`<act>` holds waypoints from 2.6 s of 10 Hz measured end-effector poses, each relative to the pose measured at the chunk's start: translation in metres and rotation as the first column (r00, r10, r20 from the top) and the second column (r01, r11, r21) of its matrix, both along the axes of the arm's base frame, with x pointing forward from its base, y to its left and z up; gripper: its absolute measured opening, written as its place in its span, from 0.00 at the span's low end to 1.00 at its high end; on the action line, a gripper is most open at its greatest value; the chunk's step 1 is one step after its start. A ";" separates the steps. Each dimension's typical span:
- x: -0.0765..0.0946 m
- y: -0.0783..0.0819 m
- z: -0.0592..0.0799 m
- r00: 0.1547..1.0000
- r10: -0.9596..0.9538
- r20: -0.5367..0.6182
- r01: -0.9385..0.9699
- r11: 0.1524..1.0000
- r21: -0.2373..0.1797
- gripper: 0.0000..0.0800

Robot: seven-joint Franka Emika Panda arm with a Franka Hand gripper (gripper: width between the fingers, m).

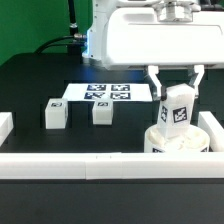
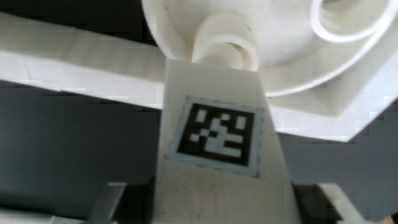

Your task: Assemble stool

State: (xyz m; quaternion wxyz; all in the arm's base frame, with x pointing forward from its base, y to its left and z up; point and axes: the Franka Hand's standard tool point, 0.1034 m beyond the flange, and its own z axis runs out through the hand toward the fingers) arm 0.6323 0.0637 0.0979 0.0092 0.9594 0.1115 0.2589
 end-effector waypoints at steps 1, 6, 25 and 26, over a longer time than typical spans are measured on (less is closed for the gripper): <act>-0.001 0.000 -0.001 1.000 0.001 -0.001 -0.001 1.000 0.000 0.41; -0.004 0.025 -0.008 0.998 0.031 0.046 -0.031 1.000 -0.006 0.41; -0.011 0.063 0.003 0.874 0.119 -0.471 -0.127 0.992 0.016 0.81; -0.014 0.064 0.004 0.817 0.110 -0.566 -0.132 0.991 0.002 0.81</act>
Offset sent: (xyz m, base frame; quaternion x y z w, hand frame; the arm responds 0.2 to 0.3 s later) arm -0.0046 0.0051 -0.0061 0.0039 0.0091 0.0093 0.9999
